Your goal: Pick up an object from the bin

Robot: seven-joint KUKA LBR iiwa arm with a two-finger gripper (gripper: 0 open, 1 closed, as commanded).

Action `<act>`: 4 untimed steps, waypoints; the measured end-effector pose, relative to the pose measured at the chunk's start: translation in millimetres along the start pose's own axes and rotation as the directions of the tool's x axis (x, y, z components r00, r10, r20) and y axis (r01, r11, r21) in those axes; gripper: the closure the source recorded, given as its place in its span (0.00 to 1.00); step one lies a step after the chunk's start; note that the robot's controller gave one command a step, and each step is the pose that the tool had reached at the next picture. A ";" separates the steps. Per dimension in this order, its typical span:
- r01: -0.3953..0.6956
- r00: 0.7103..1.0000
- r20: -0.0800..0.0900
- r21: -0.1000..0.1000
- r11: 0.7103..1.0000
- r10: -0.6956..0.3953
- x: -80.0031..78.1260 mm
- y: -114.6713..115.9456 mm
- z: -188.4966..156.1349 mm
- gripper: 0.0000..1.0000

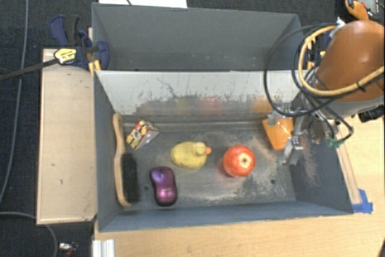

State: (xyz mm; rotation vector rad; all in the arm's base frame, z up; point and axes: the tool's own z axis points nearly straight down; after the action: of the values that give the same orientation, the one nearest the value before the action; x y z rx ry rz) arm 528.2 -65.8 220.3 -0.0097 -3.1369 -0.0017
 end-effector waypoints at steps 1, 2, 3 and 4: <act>0.004 1.000 0.008 0.001 1.000 -0.004 -1.3 0.2 -4.6 0.00; 0.176 0.984 0.011 0.003 0.984 -0.176 -12.5 51.4 121.1 0.00; -0.022 1.000 0.016 0.002 1.000 0.022 6.5 78.0 150.0 0.00; 0.073 0.997 0.015 0.002 0.997 -0.073 4.2 67.5 149.8 0.00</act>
Offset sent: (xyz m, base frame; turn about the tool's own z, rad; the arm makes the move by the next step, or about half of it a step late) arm 0.0125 0.0627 -0.1503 -0.2192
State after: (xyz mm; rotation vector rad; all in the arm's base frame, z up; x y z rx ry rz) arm 523.7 1.9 70.7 0.1062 -3.1500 0.0003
